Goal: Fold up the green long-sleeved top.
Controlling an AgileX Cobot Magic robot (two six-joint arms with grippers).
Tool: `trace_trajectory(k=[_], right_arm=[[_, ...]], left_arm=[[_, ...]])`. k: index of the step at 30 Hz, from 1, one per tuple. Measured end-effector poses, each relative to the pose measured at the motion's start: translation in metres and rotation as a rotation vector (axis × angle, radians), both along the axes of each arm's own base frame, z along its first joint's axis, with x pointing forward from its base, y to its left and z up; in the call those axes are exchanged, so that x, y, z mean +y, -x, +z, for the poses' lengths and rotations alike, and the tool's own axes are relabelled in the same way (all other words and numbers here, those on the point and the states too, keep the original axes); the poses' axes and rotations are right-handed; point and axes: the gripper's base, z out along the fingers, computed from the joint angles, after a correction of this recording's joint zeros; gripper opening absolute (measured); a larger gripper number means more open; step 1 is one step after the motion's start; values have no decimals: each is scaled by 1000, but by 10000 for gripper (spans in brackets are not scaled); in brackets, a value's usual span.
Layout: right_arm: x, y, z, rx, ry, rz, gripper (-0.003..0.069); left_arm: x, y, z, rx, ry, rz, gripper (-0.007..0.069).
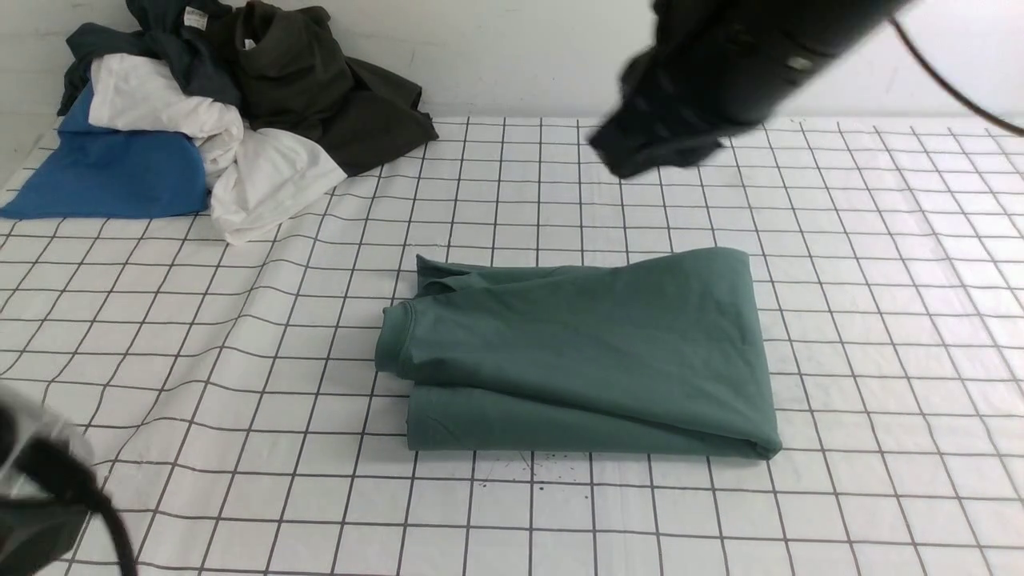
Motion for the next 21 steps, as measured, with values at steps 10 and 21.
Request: trace_trajectory(k=[10,21], right_arm=[[-95,132,-18,-359,-352,-53,-14],[-166,224,-44,-650,-686,-143,-15]], left_arm=[[10,44,-15,-384,82,33,-7],[12,52,-13,-449,95,35,-7]])
